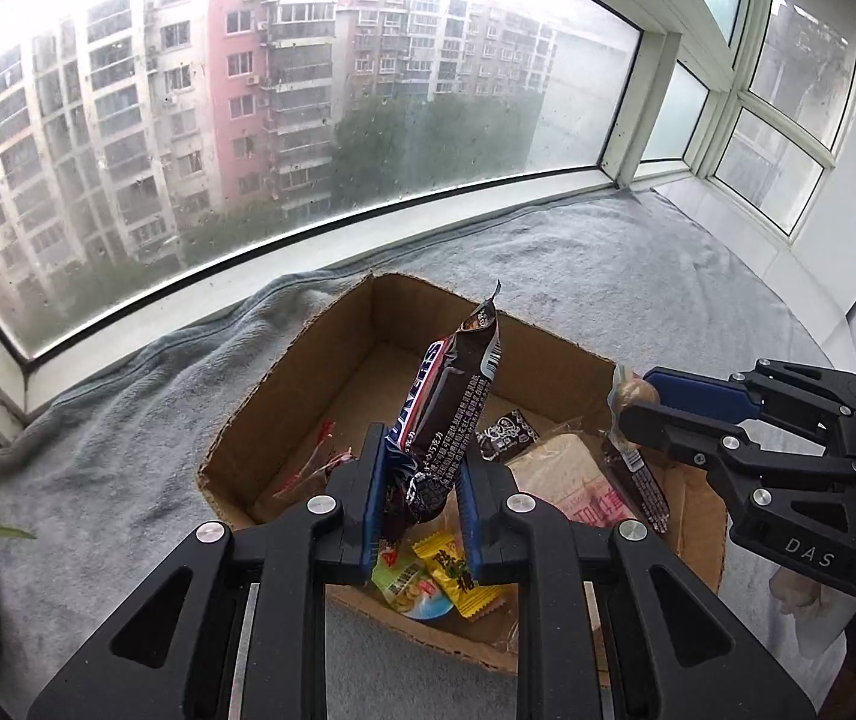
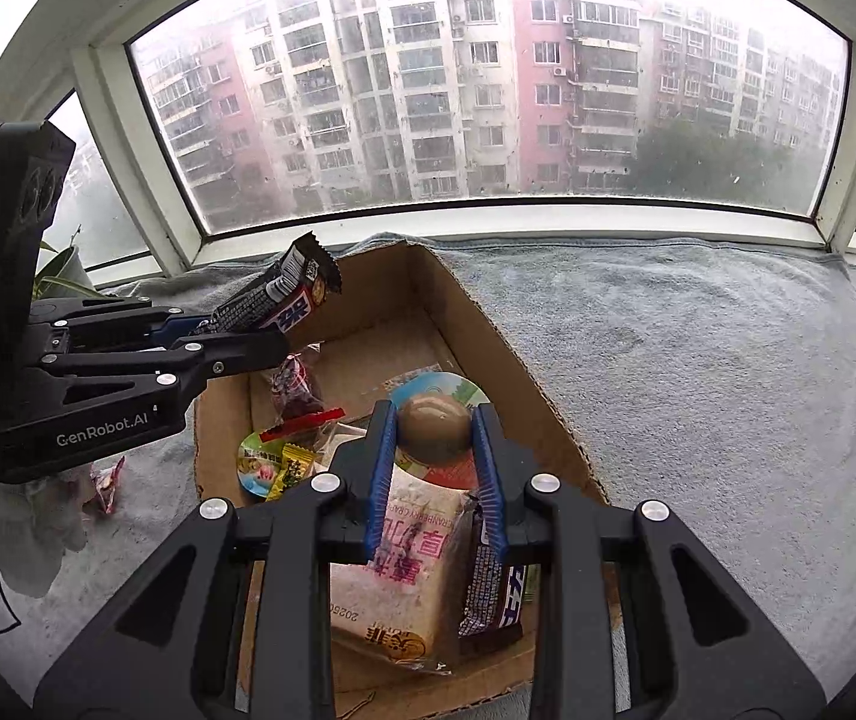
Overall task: Organize snacks
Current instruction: 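Carry the Snickers bar and brown ball candy over the cardboard box with both tools, then open both tools to drop the candies into the box, then move both tools back to the green packet and red-ended candy bag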
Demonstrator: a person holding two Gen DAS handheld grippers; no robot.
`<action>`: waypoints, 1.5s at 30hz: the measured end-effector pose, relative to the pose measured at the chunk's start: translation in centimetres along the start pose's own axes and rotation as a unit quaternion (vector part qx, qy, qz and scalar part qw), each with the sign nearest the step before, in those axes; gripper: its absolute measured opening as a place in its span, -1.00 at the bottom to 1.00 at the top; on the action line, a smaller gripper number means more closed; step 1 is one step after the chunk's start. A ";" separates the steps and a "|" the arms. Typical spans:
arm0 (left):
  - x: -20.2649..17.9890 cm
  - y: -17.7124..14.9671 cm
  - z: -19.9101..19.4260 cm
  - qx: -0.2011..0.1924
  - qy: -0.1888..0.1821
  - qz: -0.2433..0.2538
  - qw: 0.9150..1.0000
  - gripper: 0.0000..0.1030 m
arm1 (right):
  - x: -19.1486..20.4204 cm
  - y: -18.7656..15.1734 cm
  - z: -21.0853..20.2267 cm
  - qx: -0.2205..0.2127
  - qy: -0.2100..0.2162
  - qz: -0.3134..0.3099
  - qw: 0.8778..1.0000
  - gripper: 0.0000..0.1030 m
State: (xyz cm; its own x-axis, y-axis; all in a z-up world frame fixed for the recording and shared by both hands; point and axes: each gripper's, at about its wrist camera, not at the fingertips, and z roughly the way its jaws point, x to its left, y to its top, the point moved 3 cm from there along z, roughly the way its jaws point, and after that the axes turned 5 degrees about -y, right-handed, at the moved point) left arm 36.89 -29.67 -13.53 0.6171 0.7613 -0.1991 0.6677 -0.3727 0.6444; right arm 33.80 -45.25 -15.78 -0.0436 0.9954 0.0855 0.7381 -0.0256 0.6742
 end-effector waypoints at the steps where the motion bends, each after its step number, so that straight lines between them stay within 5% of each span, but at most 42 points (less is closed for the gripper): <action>1: 0.1 0.0 0.2 0.001 0.000 -0.002 1.000 -0.62 | 0.0 0.0 0.2 0.001 -0.002 0.000 1.000 -0.48; 11: 0.4 0.0 1.6 0.015 0.000 -0.002 1.000 -0.57 | 0.0 -0.2 1.3 0.008 -0.009 -0.004 1.000 -0.44; 13: 0.4 0.1 1.8 0.018 0.001 -0.005 1.000 -0.47 | 0.0 -0.2 1.1 0.003 -0.014 -0.006 1.000 -0.13; 15: 0.5 0.2 1.5 0.013 0.003 -0.006 1.000 -0.23 | 0.1 -0.1 0.7 -0.007 -0.018 -0.009 1.000 0.49; 16: 0.6 0.2 1.3 0.010 0.004 -0.008 1.000 -0.05 | 0.2 0.0 0.5 -0.014 -0.020 -0.011 1.000 0.53; 33: -0.3 0.8 -0.7 -0.005 0.016 -0.002 1.000 0.01 | 1.4 0.3 -1.9 -0.021 -0.028 -0.026 0.999 0.56; 45: -0.8 0.1 -6.6 -0.039 0.033 0.003 0.999 0.01 | 3.9 0.3 -7.0 -0.041 -0.014 -0.049 0.998 0.56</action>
State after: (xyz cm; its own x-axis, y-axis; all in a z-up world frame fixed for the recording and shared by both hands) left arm 33.74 -26.84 -8.39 0.5913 0.7929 -0.1472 0.6272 -0.3374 0.7020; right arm 29.16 -41.99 -10.10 -0.0932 0.9956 -0.0038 0.6735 0.0659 0.7362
